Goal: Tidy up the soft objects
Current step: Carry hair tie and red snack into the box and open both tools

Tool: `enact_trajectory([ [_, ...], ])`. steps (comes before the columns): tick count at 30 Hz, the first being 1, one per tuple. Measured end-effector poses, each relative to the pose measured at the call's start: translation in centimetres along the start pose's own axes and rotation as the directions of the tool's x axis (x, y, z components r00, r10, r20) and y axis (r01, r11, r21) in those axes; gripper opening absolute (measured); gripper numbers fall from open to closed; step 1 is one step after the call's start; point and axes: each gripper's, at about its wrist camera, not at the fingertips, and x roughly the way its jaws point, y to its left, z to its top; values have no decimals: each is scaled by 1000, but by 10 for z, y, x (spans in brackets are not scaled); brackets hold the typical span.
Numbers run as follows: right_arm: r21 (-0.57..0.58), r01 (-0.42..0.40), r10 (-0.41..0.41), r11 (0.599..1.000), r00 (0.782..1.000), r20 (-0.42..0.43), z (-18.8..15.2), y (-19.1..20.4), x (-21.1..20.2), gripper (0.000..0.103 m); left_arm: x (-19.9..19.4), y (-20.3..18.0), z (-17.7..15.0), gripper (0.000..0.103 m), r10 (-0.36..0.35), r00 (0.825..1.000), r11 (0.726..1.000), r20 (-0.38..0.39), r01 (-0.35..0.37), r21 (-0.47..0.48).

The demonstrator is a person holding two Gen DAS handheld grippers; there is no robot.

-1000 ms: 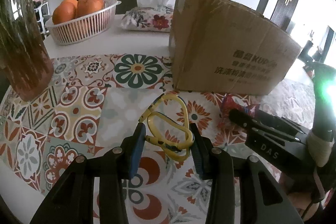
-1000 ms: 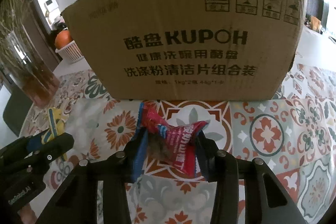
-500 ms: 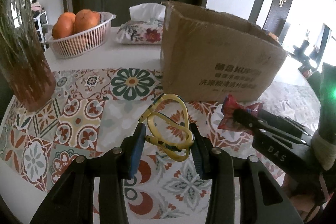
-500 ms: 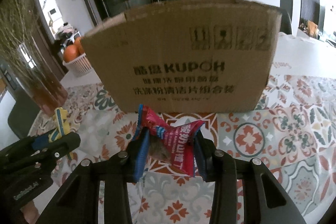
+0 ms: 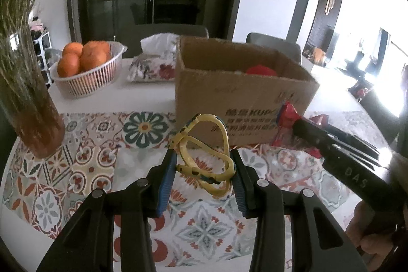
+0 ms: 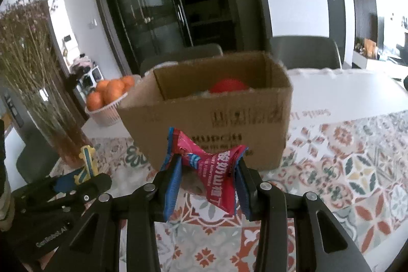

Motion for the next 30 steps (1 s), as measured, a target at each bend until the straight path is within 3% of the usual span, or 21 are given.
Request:
enact_trajectory([
  [18, -23, 13, -9, 1000, 991, 137, 52, -3, -38, 40, -18, -29, 55, 41, -47, 993, 996, 106, 39, 80],
  [30, -51, 26, -17, 998, 987, 159, 92, -6, -23, 40, 1, -37, 97, 41, -76, 991, 990, 110, 61, 126],
])
